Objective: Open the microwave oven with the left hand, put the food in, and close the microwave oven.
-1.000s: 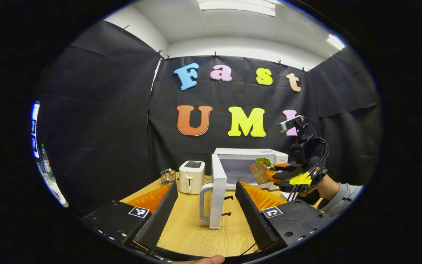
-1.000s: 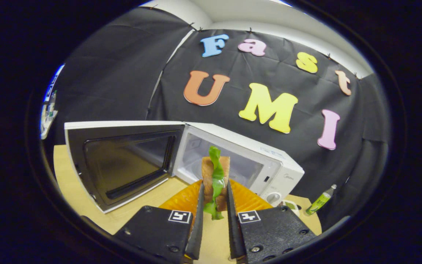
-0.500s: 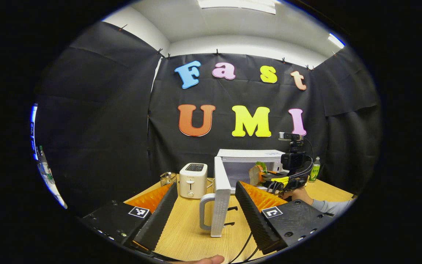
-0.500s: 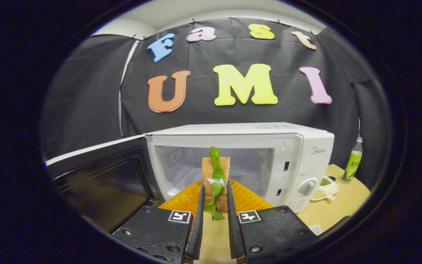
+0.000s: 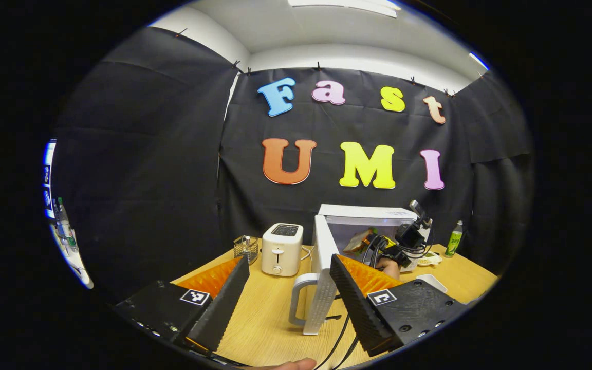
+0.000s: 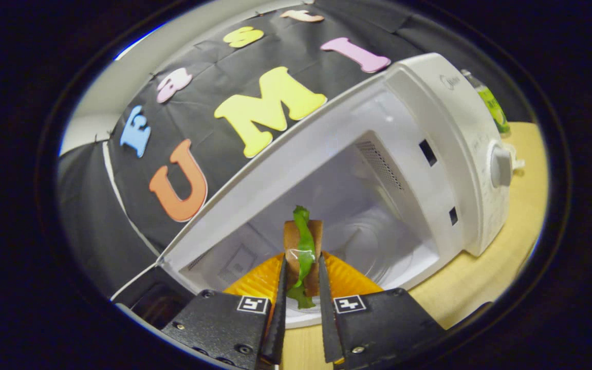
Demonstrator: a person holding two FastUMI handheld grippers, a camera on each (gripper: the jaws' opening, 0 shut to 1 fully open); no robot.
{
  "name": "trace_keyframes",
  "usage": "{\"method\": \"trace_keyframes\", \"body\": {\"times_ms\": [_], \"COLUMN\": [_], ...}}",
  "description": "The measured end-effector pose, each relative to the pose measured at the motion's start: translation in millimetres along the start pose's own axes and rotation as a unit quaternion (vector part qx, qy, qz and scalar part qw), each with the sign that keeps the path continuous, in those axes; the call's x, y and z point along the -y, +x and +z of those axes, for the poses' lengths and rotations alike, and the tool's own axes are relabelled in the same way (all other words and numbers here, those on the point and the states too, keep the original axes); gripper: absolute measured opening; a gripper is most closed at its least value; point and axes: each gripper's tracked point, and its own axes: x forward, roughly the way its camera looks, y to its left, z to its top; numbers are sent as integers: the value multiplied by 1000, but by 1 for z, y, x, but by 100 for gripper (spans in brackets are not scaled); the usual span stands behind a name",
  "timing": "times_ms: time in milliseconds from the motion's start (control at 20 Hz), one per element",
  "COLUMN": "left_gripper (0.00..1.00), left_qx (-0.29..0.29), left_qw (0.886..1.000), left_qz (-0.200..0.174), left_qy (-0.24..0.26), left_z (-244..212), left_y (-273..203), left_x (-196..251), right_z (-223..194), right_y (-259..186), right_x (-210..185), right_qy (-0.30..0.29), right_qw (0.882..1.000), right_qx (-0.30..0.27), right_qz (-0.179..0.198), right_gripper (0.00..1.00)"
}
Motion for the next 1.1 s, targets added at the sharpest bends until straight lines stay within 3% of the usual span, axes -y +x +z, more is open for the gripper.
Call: {"method": "trace_keyframes", "body": {"times_ms": [100,350,400,550,650,750,800,900,950,1000,1050,1100], "left_gripper": [95,95,95,95,95,95,95,95,95,95,95,95], "left_qx": [3,-8,-9,-11,-12,-13,-13,-17,-19,-20,-21,-24], "left_qw": [1000,1000,1000,1000,1000,999,999,999,999,999,999,998], "left_qz": [9,20,20,26,27,33,36,38,39,42,46,51], "left_qy": [5,-6,-5,2,2,4,4,4,6,10,14,17], "left_z": [2,-7,-8,-10,-10,-12,-12,-16,-18,-20,-21,-23], "left_y": [3,14,14,14,12,10,9,6,6,5,4,5], "left_x": [-5,-12,-11,-15,-14,-18,-20,-21,-23,-25,-29,-34], "right_z": [-7,-16,-16,-19,-20,-17,-16,-12,-12,-9,-3,3], "right_y": [9,18,18,14,11,8,7,4,3,3,1,0], "right_x": [2,-3,-1,9,19,33,43,51,53,55,56,55], "right_qy": [26,-5,-1,-11,-18,-41,-59,-91,-104,-118,-135,-153], "right_qw": [1000,1000,1000,999,998,995,992,987,986,983,981,977], "right_qx": [2,0,-2,-9,-9,-1,-2,0,1,5,16,27], "right_qz": [-11,-23,-27,-47,-62,-92,-115,-131,-134,-138,-141,-144], "right_gripper": [33,34,29,41,38,48,58,77,80,96,96,89]}}
